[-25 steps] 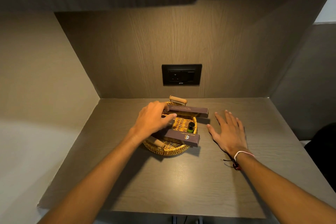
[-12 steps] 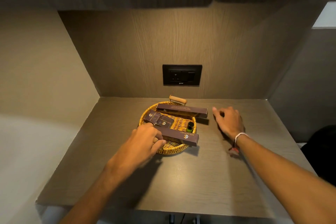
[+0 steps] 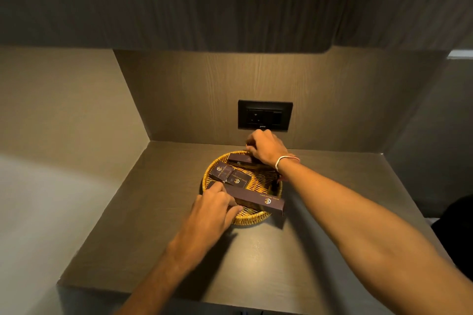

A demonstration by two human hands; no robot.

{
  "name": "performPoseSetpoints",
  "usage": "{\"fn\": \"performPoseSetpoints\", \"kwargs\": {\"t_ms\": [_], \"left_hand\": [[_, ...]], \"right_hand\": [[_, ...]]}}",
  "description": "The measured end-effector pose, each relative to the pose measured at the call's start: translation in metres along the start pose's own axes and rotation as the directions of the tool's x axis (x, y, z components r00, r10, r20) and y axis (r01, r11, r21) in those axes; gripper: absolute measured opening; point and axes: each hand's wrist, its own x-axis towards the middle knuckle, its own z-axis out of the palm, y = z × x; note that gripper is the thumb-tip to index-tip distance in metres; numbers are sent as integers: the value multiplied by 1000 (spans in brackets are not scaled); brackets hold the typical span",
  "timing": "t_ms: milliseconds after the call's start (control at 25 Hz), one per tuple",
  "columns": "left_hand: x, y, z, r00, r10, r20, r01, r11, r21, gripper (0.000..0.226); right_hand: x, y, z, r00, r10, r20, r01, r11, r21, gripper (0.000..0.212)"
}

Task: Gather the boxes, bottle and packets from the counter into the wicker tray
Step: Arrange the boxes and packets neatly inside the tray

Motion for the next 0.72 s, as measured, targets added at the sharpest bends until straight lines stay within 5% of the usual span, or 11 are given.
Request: {"fn": "performPoseSetpoints", "kwargs": {"t_ms": [280,720], "left_hand": [[7,-6,8,985,-115,-127,120,992,28,20],[32,-24,-3,956,-201,-212,183,978,-99,29]], "right_hand": [[-18,4,-12,995,41,-90,-58,977,-203,26],[-70,30,-27,959,254,-125,-265,960,-89,22]]}}
